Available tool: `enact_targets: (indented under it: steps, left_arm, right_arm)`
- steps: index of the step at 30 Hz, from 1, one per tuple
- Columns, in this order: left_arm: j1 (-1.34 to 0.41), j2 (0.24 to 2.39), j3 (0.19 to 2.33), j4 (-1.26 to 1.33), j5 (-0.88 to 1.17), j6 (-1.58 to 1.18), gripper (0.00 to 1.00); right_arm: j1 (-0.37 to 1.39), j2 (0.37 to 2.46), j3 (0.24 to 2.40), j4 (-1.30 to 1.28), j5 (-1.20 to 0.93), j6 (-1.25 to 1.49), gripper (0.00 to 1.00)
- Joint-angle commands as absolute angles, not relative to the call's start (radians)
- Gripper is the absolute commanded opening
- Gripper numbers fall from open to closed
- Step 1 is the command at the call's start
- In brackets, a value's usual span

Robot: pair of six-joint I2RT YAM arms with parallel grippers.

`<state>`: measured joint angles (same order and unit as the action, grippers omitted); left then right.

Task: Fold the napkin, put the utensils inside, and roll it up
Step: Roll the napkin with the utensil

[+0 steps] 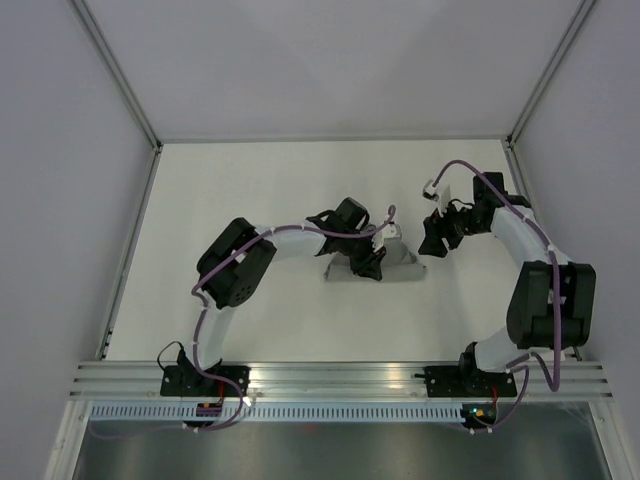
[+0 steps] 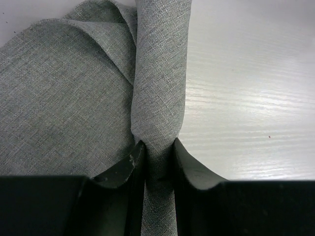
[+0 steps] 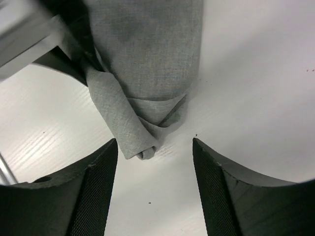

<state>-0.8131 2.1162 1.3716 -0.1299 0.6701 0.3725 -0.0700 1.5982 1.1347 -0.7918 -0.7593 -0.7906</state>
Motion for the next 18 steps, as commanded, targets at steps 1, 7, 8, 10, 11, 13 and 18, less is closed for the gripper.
enact_targets:
  steps: [1, 7, 8, 10, 11, 13, 18]
  left_arm:
    - [-0.778, 2.256, 1.411, -0.4, 0.854, 0.311, 0.02]
    - [-0.727, 2.381, 1.569, -0.546, 1.018, 0.299, 0.02]
    - [-0.721, 2.391, 1.578, -0.554, 1.028, 0.296, 0.02]
    - [-0.716, 2.408, 1.61, -0.581, 1.051, 0.295, 0.02]
    - [-0.716, 2.427, 1.623, -0.594, 1.052, 0.295, 0.02]
    - [-0.709, 2.444, 1.658, -0.632, 1.064, 0.299, 0.02]
    - [-0.704, 2.47, 1.692, -0.672, 1.063, 0.301, 0.02]
  right_arm:
    - [-0.052, 1.41, 0.984, -0.614, -0.769, -0.862, 0.69]
    - [0.13, 1.226, 0.772, -0.457, -0.612, -0.908, 0.7]
    - [0.162, 1.207, 0.744, -0.43, -0.547, -0.905, 0.7]
    - [0.262, 1.158, 0.664, -0.336, -0.484, -0.893, 0.7]
    - [0.291, 1.148, 0.64, -0.304, -0.451, -0.89, 0.71]
    - [0.381, 1.134, 0.586, -0.232, -0.358, -0.89, 0.71]
    - [0.497, 1.184, 0.528, -0.129, -0.23, -0.896, 0.71]
